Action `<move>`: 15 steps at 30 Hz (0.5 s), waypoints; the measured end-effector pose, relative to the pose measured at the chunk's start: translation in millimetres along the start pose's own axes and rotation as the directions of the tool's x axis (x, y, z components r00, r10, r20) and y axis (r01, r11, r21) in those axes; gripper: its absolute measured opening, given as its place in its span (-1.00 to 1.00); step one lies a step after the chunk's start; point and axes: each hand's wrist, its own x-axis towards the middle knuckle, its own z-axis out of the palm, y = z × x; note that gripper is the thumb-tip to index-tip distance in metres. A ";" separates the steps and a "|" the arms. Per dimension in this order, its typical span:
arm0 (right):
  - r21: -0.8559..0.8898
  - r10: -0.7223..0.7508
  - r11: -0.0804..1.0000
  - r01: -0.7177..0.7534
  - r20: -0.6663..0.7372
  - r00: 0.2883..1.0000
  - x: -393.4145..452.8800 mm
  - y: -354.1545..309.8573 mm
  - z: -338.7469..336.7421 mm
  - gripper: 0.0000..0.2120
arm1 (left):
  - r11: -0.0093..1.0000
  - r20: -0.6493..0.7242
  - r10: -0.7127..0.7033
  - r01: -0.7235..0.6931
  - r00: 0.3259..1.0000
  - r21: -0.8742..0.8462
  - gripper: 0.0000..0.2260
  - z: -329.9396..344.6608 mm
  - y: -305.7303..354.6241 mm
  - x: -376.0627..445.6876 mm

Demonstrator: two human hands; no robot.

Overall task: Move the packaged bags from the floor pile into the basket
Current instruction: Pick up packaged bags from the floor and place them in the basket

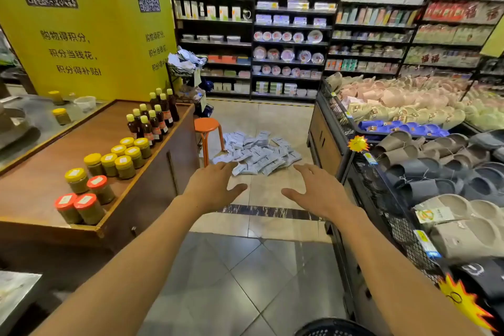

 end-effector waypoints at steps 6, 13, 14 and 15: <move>0.049 0.037 0.998 -0.038 0.031 0.999 64.2 22.5 25.9 -0.23 | 0.999 0.039 -0.023 0.024 0.999 -0.024 -0.37 32.0 -22.8 68.0; 0.083 0.076 0.993 -0.083 0.083 0.994 196.3 30.5 44.4 -0.24 | 0.999 0.052 -0.029 0.031 0.998 -0.038 -0.20 64.6 -84.5 197.7; 0.087 0.082 0.992 -0.090 0.093 0.992 215.6 29.9 46.3 -0.24 | 0.999 0.059 -0.024 0.026 0.998 -0.036 -0.24 67.1 -93.2 215.1; 0.088 0.087 0.992 -0.095 0.097 0.991 234.0 30.0 48.6 -0.24 | 0.999 0.062 -0.012 0.014 0.998 -0.037 -0.31 69.8 -101.0 232.4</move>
